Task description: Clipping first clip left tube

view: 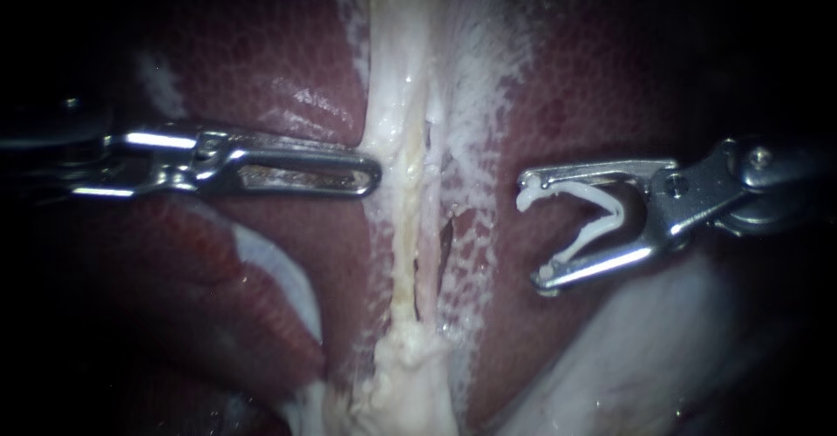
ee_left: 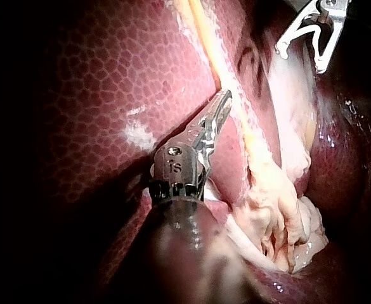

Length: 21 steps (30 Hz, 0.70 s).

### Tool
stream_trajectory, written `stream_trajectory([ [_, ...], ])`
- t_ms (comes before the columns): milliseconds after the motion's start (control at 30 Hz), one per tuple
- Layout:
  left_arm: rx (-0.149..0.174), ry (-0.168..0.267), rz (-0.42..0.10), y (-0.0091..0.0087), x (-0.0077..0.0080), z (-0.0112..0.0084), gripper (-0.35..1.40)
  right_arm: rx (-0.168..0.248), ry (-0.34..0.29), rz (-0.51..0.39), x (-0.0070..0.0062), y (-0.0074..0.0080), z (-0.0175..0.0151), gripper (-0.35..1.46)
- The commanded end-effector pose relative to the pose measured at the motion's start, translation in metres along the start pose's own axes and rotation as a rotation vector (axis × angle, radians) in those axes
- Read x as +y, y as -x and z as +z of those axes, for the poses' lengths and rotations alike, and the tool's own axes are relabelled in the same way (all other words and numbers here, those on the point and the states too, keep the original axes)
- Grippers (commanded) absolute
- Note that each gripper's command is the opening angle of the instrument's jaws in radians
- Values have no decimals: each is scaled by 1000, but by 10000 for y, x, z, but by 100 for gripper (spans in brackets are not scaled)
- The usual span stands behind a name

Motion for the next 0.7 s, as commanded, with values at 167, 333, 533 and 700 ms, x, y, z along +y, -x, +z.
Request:
stream_trajectory([
  [167,0,-1,-1,1,-2,-3,-35,0,0,0,0,0,0,60],
  [333,4,-11,-7,11,-9,-21,-35,-1,4,-5,-2,7,8,60],
  [533,-4,-6,-16,26,-26,-48,-35,-5,-10,-21,-6,27,35,60],
  [700,-14,-5,-20,30,-39,-68,-35,-9,-32,-29,-10,48,69,60],
])
